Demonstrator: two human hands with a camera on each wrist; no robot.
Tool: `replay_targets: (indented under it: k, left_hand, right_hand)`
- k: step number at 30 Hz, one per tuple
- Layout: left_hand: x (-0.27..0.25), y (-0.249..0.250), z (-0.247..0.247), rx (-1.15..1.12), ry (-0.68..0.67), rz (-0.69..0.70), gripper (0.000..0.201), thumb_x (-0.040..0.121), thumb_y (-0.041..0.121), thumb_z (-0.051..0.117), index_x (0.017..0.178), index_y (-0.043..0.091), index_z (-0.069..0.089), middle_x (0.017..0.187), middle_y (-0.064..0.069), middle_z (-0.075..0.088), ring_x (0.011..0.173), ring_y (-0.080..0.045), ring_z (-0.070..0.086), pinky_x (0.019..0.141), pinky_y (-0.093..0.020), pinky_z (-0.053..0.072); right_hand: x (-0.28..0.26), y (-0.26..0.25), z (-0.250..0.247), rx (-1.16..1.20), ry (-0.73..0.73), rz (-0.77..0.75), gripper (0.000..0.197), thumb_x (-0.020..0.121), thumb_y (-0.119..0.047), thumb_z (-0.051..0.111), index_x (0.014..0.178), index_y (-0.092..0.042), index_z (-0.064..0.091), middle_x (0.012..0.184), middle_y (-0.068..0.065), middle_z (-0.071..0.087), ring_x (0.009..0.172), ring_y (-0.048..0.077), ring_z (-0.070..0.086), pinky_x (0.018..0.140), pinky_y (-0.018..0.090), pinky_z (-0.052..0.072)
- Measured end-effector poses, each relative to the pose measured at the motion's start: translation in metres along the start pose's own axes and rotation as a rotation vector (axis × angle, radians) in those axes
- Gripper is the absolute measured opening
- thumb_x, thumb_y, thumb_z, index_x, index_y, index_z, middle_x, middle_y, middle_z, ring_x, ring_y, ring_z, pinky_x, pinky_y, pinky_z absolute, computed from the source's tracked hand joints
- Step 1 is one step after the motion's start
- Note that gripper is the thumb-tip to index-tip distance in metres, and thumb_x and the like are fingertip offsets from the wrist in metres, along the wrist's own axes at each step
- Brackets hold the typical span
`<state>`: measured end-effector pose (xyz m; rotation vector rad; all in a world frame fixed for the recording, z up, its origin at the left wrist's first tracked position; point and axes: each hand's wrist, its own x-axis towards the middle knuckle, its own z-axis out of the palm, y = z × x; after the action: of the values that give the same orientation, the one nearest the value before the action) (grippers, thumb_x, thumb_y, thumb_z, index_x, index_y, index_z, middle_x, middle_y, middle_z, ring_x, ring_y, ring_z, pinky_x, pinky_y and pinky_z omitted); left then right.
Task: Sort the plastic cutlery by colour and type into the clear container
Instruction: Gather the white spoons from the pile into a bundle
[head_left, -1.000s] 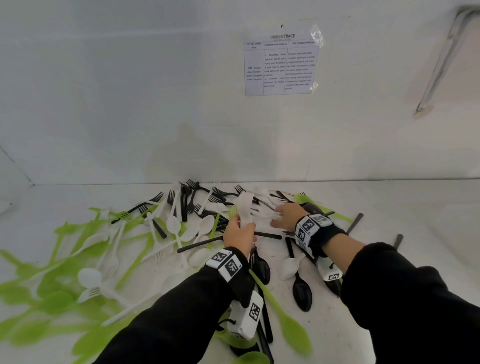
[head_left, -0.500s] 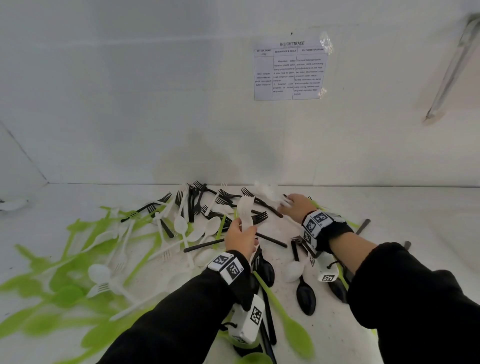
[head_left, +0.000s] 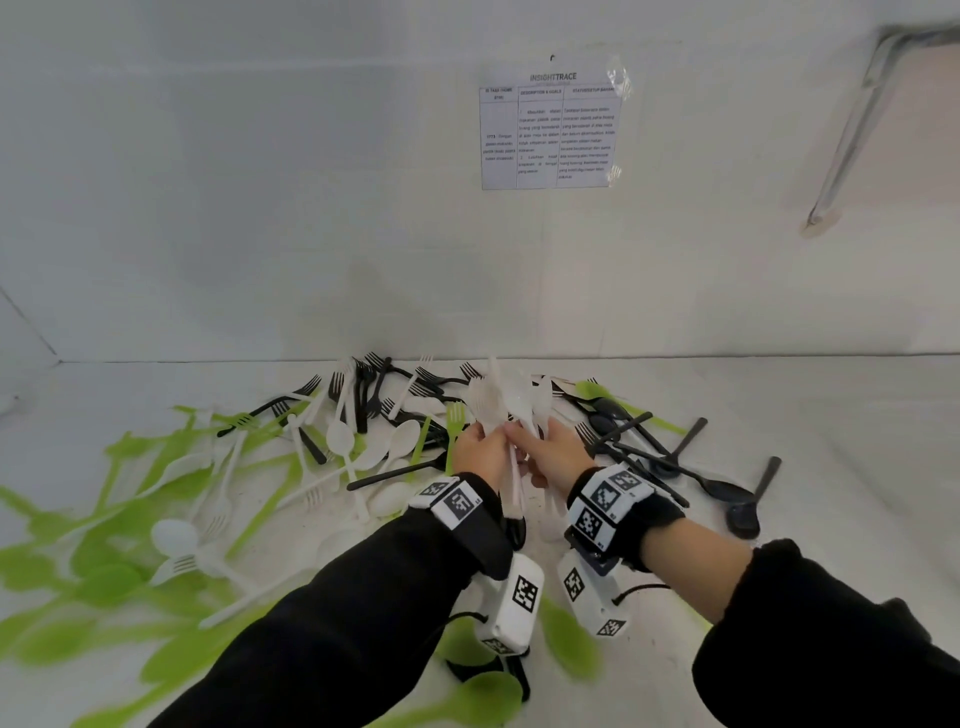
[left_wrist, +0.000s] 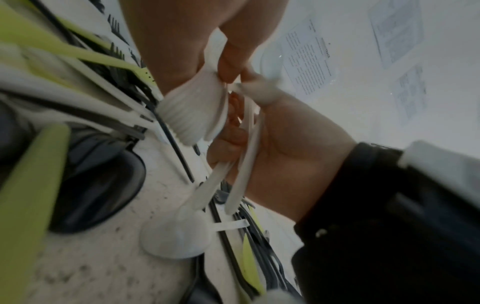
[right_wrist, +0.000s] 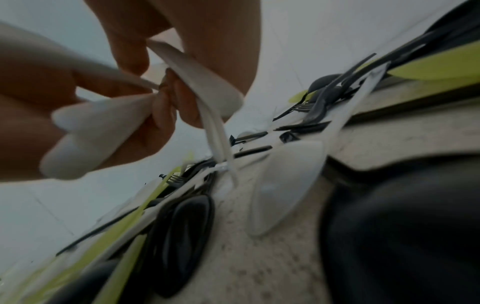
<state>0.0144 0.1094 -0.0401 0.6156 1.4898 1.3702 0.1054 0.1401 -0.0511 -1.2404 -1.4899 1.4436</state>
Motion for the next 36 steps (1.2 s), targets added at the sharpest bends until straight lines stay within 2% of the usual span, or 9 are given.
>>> replay_targets:
  k: [4,11,16,21,24,26,31,34,36]
  left_hand:
    - [-0.002,-0.005,-0.002,-0.114,-0.09,-0.1,0.01,0.09,0.005,0.055,0.084,0.014,0.055,0.08,-0.012,0.061,0.064,-0.024,0.057,0.057,-0.031,0.048]
    - [-0.002,-0.014,-0.007,-0.153,-0.113,-0.105,0.016,0.095,0.002,0.045,0.089,0.011,0.058,0.075,-0.011,0.059,0.045,-0.014,0.056,0.045,-0.023,0.047]
    - [-0.001,-0.014,-0.007,-0.124,-0.103,-0.054,0.01,0.095,0.006,0.049,0.097,0.01,0.058,0.085,-0.005,0.062,0.061,-0.016,0.058,0.053,-0.028,0.049]
    - [0.011,-0.019,-0.007,-0.059,0.011,0.009,0.009,0.086,0.008,0.059,0.082,0.015,0.062,0.097,-0.017,0.067,0.09,-0.034,0.064,0.093,-0.05,0.049]
    - [0.021,-0.027,-0.008,-0.067,0.027,-0.008,0.006,0.078,0.016,0.062,0.084,0.016,0.065,0.105,-0.021,0.067,0.1,-0.038,0.063,0.093,-0.057,0.047]
    - [0.023,-0.028,-0.008,-0.082,0.039,-0.008,0.012,0.079,0.013,0.063,0.09,0.011,0.067,0.107,-0.018,0.067,0.102,-0.036,0.063,0.095,-0.054,0.047]
    - [0.018,-0.029,-0.009,-0.116,0.042,0.01,0.038,0.079,0.013,0.066,0.115,0.0,0.061,0.118,-0.018,0.064,0.107,-0.034,0.061,0.098,-0.05,0.046]
    - [0.018,-0.031,-0.01,-0.12,0.033,0.016,0.01,0.084,0.006,0.062,0.094,0.006,0.065,0.111,-0.019,0.066,0.104,-0.036,0.062,0.096,-0.051,0.048]
    - [0.018,-0.031,-0.01,-0.121,0.023,0.012,0.007,0.084,0.005,0.062,0.085,0.011,0.065,0.107,-0.02,0.067,0.101,-0.038,0.063,0.093,-0.054,0.048]
  right_hand:
    - [-0.007,0.002,-0.001,0.005,0.005,0.038,0.007,0.091,-0.025,0.057,0.089,-0.019,0.056,0.063,-0.003,0.053,0.047,0.008,0.045,0.043,0.02,0.033]
    - [-0.009,0.0,-0.012,0.043,-0.056,0.056,0.01,0.088,-0.013,0.062,0.08,-0.016,0.056,0.056,-0.001,0.046,0.037,0.003,0.037,0.039,0.019,0.029]
    - [-0.015,-0.004,-0.009,0.129,0.02,0.104,0.01,0.09,-0.019,0.058,0.081,-0.018,0.053,0.063,-0.001,0.046,0.044,0.009,0.034,0.041,0.021,0.026]
    - [-0.019,0.002,0.0,0.117,0.036,0.099,0.011,0.093,-0.013,0.048,0.081,-0.014,0.047,0.066,0.002,0.05,0.045,0.011,0.039,0.042,0.023,0.034]
    - [-0.02,0.008,0.004,-0.066,0.045,0.083,0.013,0.09,-0.022,0.054,0.089,-0.009,0.056,0.072,0.006,0.059,0.059,0.018,0.055,0.063,0.039,0.052]
    - [-0.022,0.009,0.004,-0.153,0.069,0.066,0.015,0.089,-0.024,0.056,0.094,-0.01,0.057,0.084,0.004,0.061,0.077,0.021,0.06,0.077,0.038,0.051]
    - [-0.032,0.009,0.004,-0.088,0.067,0.025,0.03,0.09,-0.022,0.058,0.117,-0.008,0.053,0.11,0.008,0.063,0.098,0.022,0.062,0.084,0.033,0.051]
    - [-0.033,0.01,0.003,-0.062,0.097,0.027,0.022,0.091,-0.021,0.056,0.11,-0.009,0.053,0.105,0.01,0.065,0.095,0.025,0.063,0.087,0.04,0.052]
    - [-0.033,0.01,0.002,-0.06,0.107,0.029,0.02,0.092,-0.02,0.052,0.106,-0.005,0.056,0.094,0.009,0.067,0.084,0.025,0.063,0.085,0.045,0.051]
